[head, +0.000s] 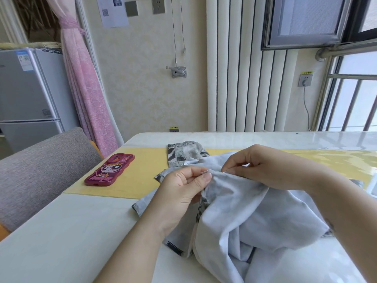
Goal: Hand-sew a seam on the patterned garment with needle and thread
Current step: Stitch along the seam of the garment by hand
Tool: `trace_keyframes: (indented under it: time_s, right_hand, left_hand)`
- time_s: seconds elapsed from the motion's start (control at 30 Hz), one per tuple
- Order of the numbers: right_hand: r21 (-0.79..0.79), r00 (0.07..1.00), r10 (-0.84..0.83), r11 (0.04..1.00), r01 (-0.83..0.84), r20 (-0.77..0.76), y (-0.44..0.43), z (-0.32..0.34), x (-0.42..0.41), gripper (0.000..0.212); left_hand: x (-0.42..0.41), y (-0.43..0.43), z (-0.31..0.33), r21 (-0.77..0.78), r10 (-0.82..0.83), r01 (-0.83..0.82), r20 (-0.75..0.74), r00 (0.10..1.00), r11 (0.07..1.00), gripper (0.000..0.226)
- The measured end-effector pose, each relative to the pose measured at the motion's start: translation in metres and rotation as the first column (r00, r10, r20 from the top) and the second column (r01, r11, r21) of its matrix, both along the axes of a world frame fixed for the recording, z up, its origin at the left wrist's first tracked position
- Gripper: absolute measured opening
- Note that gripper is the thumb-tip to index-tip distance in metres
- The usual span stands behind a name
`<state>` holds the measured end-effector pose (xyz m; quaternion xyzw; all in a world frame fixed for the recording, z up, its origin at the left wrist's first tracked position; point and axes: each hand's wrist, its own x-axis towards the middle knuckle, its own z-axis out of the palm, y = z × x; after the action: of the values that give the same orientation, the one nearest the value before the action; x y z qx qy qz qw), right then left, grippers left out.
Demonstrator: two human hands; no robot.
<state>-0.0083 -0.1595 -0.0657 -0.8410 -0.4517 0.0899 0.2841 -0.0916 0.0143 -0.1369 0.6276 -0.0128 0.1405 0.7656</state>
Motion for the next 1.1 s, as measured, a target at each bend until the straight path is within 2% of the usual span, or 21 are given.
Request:
trace_keyframes:
  time_s: [0.1, 0.23, 0.43, 0.57, 0.67, 0.9, 0.97, 1.1]
  right_hand:
    - [0.0, 1.0, 0.007, 1.0, -0.007, 0.002, 0.0, -0.001, 0.0, 0.026]
    - [0.015, 0.998, 0.036, 0.999, -0.035, -0.056, 0.0, -0.002, 0.001, 0.026]
    - [0.074, 0.982, 0.09, 0.994, -0.078, -0.168, 0.001, -0.006, 0.003, 0.022]
    - [0.112, 0.976, 0.101, 0.99, -0.081, -0.191, 0.004, -0.009, 0.004, 0.021]
    - [0.131, 0.982, 0.09, 0.989, -0.068, -0.165, 0.006, -0.009, 0.003, 0.022]
    - [0.124, 0.999, 0.015, 0.992, -0.02, 0.035, 0.01, -0.009, -0.004, 0.022]
    - [0.108, 0.999, -0.007, 0.994, 0.002, 0.053, 0.01, -0.009, -0.005, 0.022]
    - [0.104, 0.998, -0.043, 0.994, 0.038, 0.045, 0.011, -0.008, -0.009, 0.024]
  left_hand:
    - [0.001, 0.001, -0.001, -0.005, -0.003, 0.003, -0.014, 1.0, 1.0, 0.023]
    - [0.001, 0.003, -0.001, -0.007, 0.001, -0.001, -0.013, 1.0, 1.0, 0.034]
    - [0.0, 0.0, 0.0, -0.039, -0.053, 0.054, 0.012, 0.999, 0.998, 0.012]
    - [-0.001, -0.003, 0.001, -0.077, -0.049, 0.05, 0.014, 0.999, 0.996, 0.013]
    - [0.0, -0.003, 0.001, -0.102, -0.032, 0.033, 0.015, 0.999, 0.994, 0.006]
    - [-0.001, -0.003, 0.005, -0.149, -0.031, 0.035, 0.029, 0.999, 0.988, 0.016]
    - [-0.003, -0.003, 0.007, -0.159, -0.039, 0.044, 0.033, 0.999, 0.986, 0.009]
    - [-0.004, -0.004, 0.009, -0.175, -0.056, 0.061, 0.03, 0.998, 0.983, 0.01]
